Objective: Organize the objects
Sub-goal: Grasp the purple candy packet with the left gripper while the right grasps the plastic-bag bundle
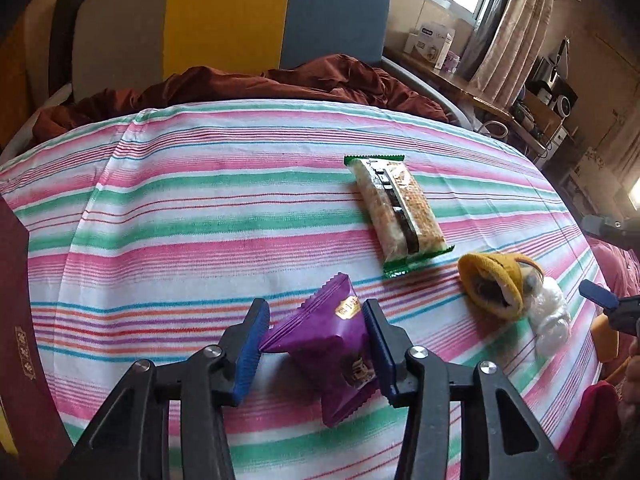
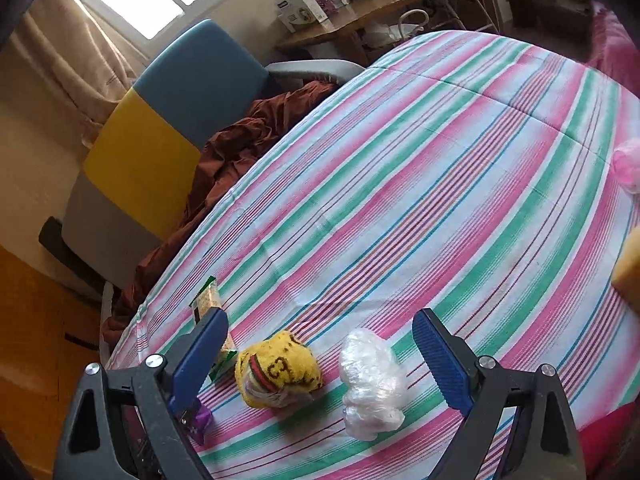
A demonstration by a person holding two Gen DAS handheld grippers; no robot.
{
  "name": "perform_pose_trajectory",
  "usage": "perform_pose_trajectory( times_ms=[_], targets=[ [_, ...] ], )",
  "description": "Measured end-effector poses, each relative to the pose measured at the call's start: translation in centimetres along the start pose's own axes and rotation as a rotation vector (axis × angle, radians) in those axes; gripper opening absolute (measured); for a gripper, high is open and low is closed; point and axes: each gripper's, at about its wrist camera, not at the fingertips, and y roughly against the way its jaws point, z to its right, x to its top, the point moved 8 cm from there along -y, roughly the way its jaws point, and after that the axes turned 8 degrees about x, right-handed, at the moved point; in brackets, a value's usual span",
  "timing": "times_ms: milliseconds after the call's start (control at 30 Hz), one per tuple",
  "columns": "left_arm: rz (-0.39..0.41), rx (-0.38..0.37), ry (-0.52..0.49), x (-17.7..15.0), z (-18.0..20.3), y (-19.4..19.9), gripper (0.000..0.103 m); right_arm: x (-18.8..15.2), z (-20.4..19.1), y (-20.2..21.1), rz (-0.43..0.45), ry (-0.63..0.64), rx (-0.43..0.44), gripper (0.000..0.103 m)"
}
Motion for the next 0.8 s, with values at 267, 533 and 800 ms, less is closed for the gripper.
perform_pose_trajectory(
  times_ms=[267, 533, 800],
  targets=[
    [0.010, -0.014, -0.047, -3.1, -0.3, 2.3, 0.048, -2.0, 1.1, -2.5, -0.144, 0.080, -0.142, 0.077],
    [0.036, -0.037, -0.052, -4.3, -0.5, 3.1, 0.049, -4.1, 1.6, -4.7, -0.255, 0.215, -0.278, 0.036],
    [0.064, -0.035, -0.100, -4.7, -0.3, 3.2, 0.049, -3.0, 1.0, -3.8, -0.165, 0.257, -0.312, 0.032]
  ],
)
